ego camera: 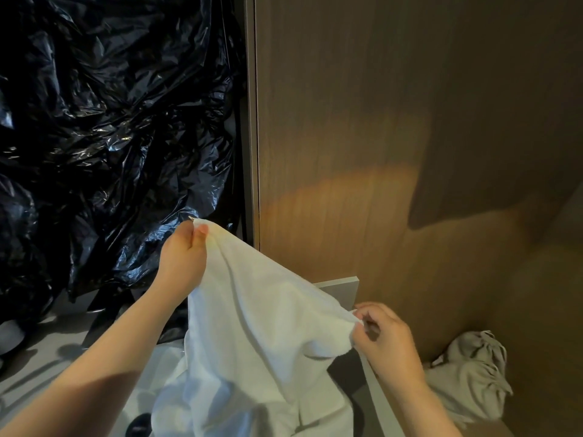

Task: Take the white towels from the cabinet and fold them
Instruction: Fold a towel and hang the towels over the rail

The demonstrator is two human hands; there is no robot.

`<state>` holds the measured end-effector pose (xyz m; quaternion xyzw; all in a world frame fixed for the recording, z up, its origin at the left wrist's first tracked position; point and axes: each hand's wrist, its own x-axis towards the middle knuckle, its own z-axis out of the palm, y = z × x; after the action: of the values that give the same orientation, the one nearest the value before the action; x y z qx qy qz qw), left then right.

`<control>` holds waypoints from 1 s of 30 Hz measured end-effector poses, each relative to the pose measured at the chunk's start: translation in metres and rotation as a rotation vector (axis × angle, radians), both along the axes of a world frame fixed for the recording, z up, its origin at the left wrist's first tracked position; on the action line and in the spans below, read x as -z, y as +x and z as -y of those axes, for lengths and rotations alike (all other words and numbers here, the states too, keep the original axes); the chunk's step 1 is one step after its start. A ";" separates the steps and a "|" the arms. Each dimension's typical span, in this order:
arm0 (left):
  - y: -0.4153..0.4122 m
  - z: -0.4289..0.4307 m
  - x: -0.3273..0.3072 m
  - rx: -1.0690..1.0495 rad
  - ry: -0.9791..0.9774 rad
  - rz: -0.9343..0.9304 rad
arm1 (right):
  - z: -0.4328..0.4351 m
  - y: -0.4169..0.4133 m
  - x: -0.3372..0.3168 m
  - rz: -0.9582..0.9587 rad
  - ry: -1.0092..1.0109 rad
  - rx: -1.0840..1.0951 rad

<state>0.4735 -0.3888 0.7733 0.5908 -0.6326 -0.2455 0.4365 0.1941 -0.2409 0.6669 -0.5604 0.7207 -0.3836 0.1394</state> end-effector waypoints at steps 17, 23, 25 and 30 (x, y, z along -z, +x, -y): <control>0.021 0.035 0.037 -0.079 0.065 0.093 | -0.005 0.005 -0.045 0.444 -0.140 -0.210; 0.028 0.039 0.045 -0.086 0.080 0.102 | -0.011 0.024 -0.084 0.301 -0.199 -0.334; 0.030 0.039 0.047 -0.099 0.090 0.087 | -0.009 0.025 -0.080 0.211 -0.129 -0.371; 0.039 0.041 0.055 -0.124 0.108 0.086 | -0.013 0.013 -0.035 0.068 0.183 -0.353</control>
<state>0.5126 -0.4299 0.7186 0.6617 -0.5987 -0.2261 0.3906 0.2070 -0.2283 0.7014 -0.6497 0.6379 -0.3049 0.2793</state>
